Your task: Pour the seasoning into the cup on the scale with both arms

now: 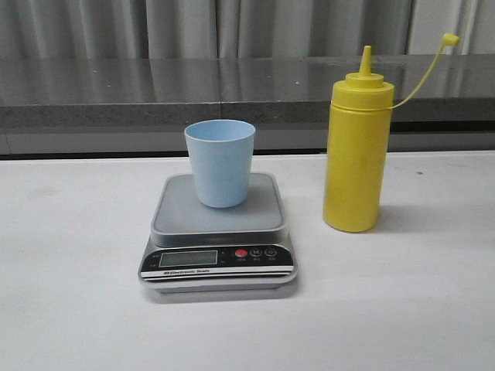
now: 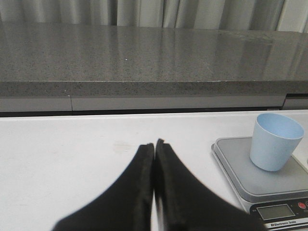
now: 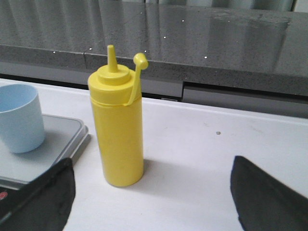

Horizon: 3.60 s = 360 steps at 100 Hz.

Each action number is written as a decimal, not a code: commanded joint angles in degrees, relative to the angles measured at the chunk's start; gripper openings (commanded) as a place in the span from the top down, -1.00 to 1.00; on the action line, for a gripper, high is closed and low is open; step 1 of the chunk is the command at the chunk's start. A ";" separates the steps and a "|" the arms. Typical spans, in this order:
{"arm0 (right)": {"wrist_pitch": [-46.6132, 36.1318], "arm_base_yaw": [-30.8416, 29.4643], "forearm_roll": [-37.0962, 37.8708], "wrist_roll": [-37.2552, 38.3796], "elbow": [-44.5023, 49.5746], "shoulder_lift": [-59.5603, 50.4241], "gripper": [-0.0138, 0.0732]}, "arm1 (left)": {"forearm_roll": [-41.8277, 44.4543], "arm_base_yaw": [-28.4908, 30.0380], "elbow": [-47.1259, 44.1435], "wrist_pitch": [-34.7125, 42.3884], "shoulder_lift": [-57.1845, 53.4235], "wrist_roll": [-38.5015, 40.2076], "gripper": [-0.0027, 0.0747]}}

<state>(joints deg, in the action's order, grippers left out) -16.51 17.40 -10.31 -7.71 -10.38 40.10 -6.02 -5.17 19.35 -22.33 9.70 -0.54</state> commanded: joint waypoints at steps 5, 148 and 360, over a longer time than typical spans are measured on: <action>6.43 -0.24 -0.10 -1.09 -1.80 -6.79 -0.80 | -0.50 0.21 1.61 4.85 0.50 0.54 0.98; 11.16 -0.24 3.20 -1.02 -1.80 -15.71 0.84 | -0.50 0.21 1.61 4.85 0.50 0.54 0.98; 18.23 -12.89 17.84 16.66 10.75 -41.90 0.84 | -0.50 0.21 1.61 4.85 0.50 0.54 0.98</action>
<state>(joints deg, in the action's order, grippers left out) 7.12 4.89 7.70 8.86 1.56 -0.67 -6.02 -5.17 19.35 -22.33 9.70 -0.54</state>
